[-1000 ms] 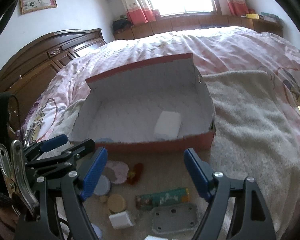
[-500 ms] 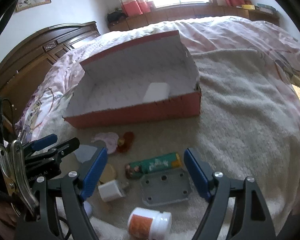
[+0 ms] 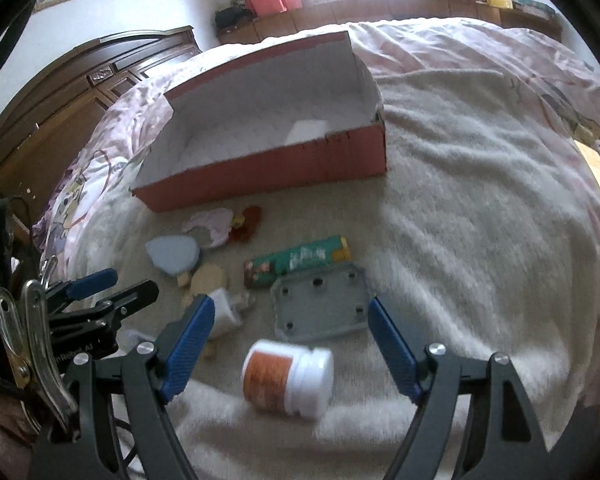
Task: Organize rigid objects
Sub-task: 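Withdraw both grippers from the box back toward the remaining items, then grasp the lilac plastic piece with the left gripper while the right grasps the white jar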
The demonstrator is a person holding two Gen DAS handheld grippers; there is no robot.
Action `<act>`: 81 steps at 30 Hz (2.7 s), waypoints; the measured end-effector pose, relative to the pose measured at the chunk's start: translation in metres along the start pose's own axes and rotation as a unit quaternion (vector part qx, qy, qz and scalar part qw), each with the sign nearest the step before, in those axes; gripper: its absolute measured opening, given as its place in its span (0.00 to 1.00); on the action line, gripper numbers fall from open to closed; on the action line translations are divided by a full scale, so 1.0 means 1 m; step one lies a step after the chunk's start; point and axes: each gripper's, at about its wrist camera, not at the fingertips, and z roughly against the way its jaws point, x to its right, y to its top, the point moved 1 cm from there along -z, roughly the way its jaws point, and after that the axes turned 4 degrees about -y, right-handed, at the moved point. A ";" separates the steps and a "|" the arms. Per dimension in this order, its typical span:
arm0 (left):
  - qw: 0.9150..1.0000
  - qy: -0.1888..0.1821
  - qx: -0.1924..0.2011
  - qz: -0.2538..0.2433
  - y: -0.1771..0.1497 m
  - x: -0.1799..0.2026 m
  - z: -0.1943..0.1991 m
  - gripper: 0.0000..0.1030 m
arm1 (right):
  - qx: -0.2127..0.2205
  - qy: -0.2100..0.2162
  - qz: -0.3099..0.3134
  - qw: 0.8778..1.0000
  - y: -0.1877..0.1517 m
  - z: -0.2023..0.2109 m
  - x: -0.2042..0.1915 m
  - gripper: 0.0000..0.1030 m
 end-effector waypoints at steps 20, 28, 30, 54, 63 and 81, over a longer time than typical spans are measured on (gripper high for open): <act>0.999 -0.032 -0.013 -0.016 -0.038 0.019 0.016 0.76 | -0.049 -0.028 -0.001 0.998 -0.044 -0.009 -0.005 0.80; 0.998 -0.034 -0.040 -0.019 -0.044 0.024 0.001 0.76 | -0.046 -0.039 0.003 0.998 -0.049 -0.015 -0.007 0.80; 0.998 -0.035 -0.045 -0.017 -0.045 0.024 -0.002 0.76 | -0.046 -0.037 0.002 0.998 -0.049 -0.015 -0.007 0.81; 0.997 -0.048 -0.062 0.004 -0.044 0.026 -0.013 0.76 | -0.045 -0.027 -0.003 0.999 -0.049 -0.014 -0.004 0.82; 0.998 -0.037 -0.058 0.002 -0.046 0.028 -0.013 0.76 | -0.044 -0.028 -0.001 0.999 -0.049 -0.013 -0.002 0.83; 0.999 -0.042 -0.028 0.018 -0.046 0.019 0.002 0.74 | -0.036 -0.076 0.008 0.996 -0.051 -0.012 -0.005 0.60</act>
